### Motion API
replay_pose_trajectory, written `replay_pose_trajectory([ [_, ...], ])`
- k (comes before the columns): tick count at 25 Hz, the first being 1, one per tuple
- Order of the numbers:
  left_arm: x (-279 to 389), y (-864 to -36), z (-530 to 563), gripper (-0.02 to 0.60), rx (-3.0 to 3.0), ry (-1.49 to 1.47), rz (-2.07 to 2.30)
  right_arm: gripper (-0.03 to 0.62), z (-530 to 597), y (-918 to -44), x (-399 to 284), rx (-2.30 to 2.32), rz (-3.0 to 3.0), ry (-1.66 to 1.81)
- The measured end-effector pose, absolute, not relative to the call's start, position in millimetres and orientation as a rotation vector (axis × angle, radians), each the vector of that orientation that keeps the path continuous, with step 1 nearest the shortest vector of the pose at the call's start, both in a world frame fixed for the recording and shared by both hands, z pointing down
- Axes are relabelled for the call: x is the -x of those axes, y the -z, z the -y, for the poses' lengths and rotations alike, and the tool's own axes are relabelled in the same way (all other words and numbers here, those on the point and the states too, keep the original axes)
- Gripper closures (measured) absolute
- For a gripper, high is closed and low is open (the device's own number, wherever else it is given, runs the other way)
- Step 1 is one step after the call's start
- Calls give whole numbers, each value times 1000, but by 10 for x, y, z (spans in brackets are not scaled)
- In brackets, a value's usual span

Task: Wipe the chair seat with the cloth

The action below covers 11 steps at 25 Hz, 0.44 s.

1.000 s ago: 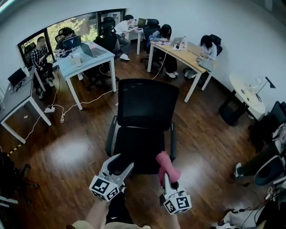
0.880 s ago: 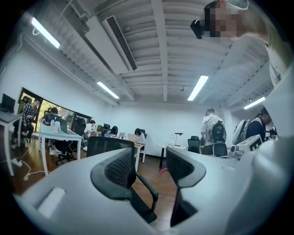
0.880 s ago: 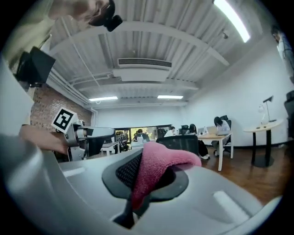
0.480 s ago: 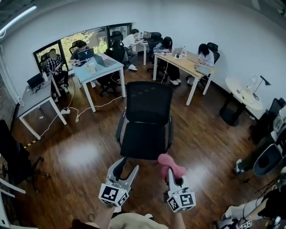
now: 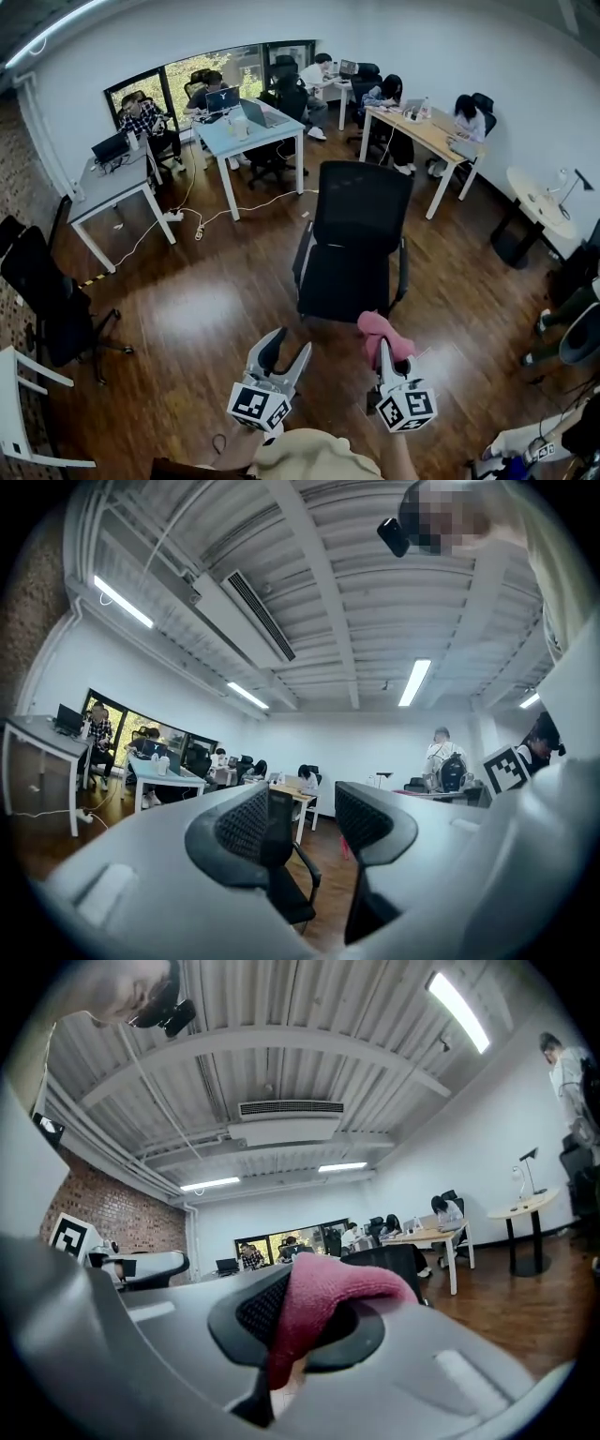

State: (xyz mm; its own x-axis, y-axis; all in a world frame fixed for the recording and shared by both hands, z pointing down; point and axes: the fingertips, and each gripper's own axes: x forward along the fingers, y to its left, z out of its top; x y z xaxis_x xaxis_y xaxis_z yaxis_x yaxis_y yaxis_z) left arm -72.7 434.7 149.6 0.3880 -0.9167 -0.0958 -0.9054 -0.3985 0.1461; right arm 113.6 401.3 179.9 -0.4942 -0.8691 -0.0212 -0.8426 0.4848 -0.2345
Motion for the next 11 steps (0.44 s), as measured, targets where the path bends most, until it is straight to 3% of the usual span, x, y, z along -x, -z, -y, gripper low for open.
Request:
replay_pose_trajectory([
  [11, 970, -1212, -4318, 397, -2639, 311, 1722, 577, -4025, -1515, -1038, 1522, -2566, 219],
])
